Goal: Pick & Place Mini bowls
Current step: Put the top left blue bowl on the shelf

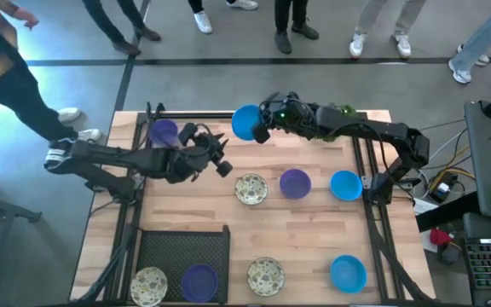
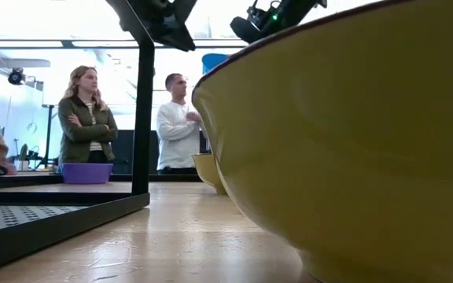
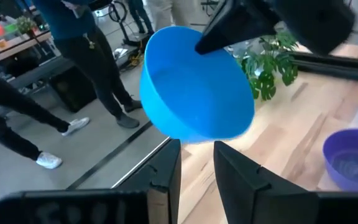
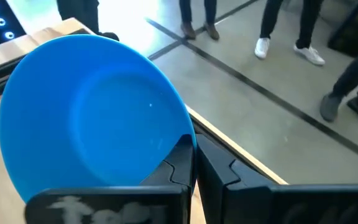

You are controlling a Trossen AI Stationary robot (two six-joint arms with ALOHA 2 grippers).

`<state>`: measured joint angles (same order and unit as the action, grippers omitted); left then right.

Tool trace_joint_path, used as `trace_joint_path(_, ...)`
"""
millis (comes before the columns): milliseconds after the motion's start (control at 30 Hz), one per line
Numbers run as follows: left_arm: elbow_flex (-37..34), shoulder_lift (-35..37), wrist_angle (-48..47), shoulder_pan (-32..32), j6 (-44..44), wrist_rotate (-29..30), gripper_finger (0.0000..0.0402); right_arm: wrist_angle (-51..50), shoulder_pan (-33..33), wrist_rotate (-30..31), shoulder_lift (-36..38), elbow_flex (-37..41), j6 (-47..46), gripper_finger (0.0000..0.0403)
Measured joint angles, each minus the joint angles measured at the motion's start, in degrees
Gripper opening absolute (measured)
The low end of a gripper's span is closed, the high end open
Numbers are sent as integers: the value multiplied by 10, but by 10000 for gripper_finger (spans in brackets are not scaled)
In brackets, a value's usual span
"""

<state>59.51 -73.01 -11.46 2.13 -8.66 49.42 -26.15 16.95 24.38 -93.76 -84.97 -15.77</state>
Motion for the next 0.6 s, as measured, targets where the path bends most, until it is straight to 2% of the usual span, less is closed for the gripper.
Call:
trace_joint_path(167,0,-12,17,-15,-38,0,90,0,-15,40,0,0,13,8)
trace_joint_path(600,1,-15,69,-35,-65,-8,90,18,-37,43,0,0,38,8)
